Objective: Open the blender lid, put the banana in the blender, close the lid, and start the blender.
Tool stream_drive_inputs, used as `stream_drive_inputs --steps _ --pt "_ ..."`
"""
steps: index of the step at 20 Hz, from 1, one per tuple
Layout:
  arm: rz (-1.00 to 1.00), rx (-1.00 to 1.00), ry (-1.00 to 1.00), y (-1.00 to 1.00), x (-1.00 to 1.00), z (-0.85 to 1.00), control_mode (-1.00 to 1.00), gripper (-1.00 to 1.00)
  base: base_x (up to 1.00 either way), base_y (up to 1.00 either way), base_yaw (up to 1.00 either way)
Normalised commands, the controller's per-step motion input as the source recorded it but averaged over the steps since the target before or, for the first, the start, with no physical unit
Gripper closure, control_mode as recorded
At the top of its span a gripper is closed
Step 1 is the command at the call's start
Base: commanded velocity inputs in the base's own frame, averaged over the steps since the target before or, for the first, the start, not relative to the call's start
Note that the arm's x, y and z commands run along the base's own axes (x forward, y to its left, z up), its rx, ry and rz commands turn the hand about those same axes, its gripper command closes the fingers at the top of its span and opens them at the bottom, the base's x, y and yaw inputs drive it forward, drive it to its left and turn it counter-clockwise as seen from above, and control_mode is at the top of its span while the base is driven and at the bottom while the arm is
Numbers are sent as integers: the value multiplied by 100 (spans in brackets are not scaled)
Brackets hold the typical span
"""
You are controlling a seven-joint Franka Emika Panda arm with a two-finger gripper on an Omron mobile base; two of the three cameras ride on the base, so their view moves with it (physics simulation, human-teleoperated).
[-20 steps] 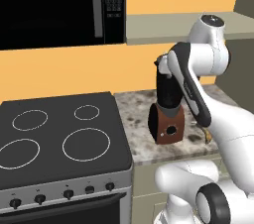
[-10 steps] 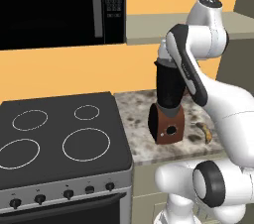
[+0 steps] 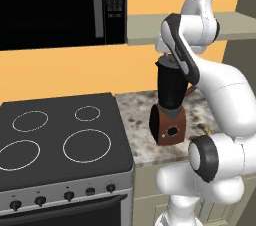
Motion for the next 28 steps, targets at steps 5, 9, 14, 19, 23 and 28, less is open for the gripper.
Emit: stream_drive_inputs --steps 5,9,14,19,23,28 --pt "0 0 1 -5 25 -20 -100 -100 0 0 0" --pt "0 0 0 -9 4 -30 -100 -100 0 0 0" --pt "0 0 0 -7 0 -28 -100 -100 0 0 0" --pt "0 -2 0 0 0 -32 -100 -100 0 0 0" --pt "0 -1 0 -3 0 -30 -100 -100 0 0 0" --pt "0 -2 0 -1 -10 -33 -100 -100 0 0 0"
